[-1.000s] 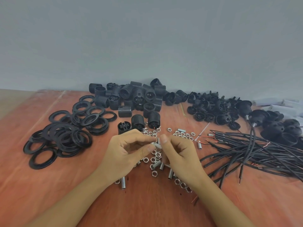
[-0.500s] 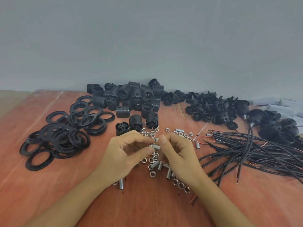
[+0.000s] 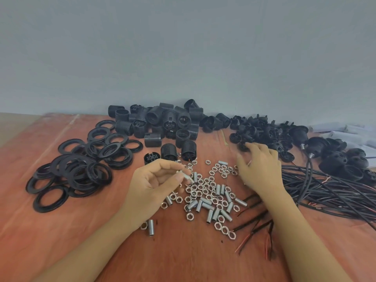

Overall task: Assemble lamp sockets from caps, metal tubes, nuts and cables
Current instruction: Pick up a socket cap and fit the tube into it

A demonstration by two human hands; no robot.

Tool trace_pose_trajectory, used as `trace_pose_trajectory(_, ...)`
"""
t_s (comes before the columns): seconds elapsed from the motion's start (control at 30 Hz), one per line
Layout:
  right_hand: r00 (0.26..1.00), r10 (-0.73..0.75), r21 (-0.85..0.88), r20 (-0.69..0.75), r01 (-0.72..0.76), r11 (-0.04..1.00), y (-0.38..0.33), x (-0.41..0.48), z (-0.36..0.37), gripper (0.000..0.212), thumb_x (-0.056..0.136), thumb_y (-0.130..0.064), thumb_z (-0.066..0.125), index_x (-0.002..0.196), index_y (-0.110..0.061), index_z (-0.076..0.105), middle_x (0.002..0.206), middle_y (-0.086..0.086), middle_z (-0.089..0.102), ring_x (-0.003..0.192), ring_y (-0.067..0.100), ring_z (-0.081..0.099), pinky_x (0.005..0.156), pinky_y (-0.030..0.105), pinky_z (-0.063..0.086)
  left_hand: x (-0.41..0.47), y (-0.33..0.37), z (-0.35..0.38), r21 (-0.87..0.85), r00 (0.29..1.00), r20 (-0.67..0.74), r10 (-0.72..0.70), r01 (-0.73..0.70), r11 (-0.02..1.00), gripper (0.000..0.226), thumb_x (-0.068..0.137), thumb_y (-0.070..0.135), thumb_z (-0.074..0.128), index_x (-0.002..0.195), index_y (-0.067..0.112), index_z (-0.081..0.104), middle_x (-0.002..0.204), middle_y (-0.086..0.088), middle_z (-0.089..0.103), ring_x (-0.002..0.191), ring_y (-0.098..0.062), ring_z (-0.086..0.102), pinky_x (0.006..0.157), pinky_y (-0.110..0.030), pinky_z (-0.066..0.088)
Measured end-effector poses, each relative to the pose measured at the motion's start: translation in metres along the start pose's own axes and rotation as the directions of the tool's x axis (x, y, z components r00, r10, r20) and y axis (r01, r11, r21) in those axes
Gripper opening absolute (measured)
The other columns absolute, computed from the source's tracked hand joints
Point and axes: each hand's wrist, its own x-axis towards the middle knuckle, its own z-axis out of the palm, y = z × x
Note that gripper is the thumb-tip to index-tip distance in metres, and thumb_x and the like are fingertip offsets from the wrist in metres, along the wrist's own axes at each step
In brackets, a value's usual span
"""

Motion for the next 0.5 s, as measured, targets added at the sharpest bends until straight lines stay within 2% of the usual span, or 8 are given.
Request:
trace_pose_trajectory(0.1, 0.991, 0.009, -0.106, 0.137, 0.005, 0.994, 0.006, 0.004, 0.008, 0.054, 0.1, -0.04, 0.043, 0.149, -0.019, 0.038, 0.158, 0.005, 0.029, 0.142, 0.033, 0.023, 0.112, 0.051, 0.026, 0.001, 0.0, 0.0, -0.01, 0.997, -0.067, -0.031, 0.03, 0.999, 0.018, 0.084, 0.017, 0.066, 0.099, 0.009, 0.073, 0.085, -0.009, 0.073, 0.076, -0.021, 0.071, 0.062, -0.025, 0.056)
trace_pose_trajectory(0.23, 0.987, -0.041, -0.128, 0.154, 0.062, 0.99, 0.004, 0.006, 0.011, 0.046, 0.102, -0.034, 0.038, 0.147, -0.023, 0.039, 0.163, 0.0, 0.017, 0.142, 0.032, 0.021, 0.112, 0.051, 0.025, 0.003, -0.001, -0.001, 0.079, 0.997, -0.068, -0.033, 0.038, 0.996, 0.031, 0.075, 0.019, 0.073, 0.106, 0.015, 0.072, 0.075, -0.006, 0.071, 0.054, -0.011, 0.061, 0.052, -0.021, 0.05)
trace_pose_trajectory(0.37, 0.985, -0.08, -0.168, 0.155, 0.106, 0.98, 0.004, 0.008, 0.013, 0.038, 0.103, -0.03, 0.036, 0.136, -0.022, 0.052, 0.164, 0.001, 0.017, 0.138, 0.035, 0.03, 0.11, 0.05, 0.028, 0.003, -0.003, -0.002, 0.075, 0.996, -0.085, -0.039, 0.046, 0.996, 0.031, 0.067, 0.018, 0.08, 0.095, 0.012, 0.07, 0.074, -0.001, 0.072, 0.059, -0.006, 0.063, 0.053, -0.013, 0.048)
trace_pose_trajectory(0.5, 0.979, -0.025, -0.217, 0.201, 0.069, 0.974, 0.005, 0.008, 0.015, 0.044, 0.103, -0.037, 0.032, 0.141, -0.022, 0.046, 0.159, 0.008, 0.025, 0.139, 0.036, 0.03, 0.112, 0.05, 0.024, 0.004, -0.004, -0.002, 0.131, 0.996, -0.084, -0.027, 0.038, 0.991, 0.026, 0.063, 0.02, 0.082, 0.086, 0.015, 0.072, 0.076, 0.0, 0.074, 0.066, -0.006, 0.067, 0.059, -0.014, 0.052)
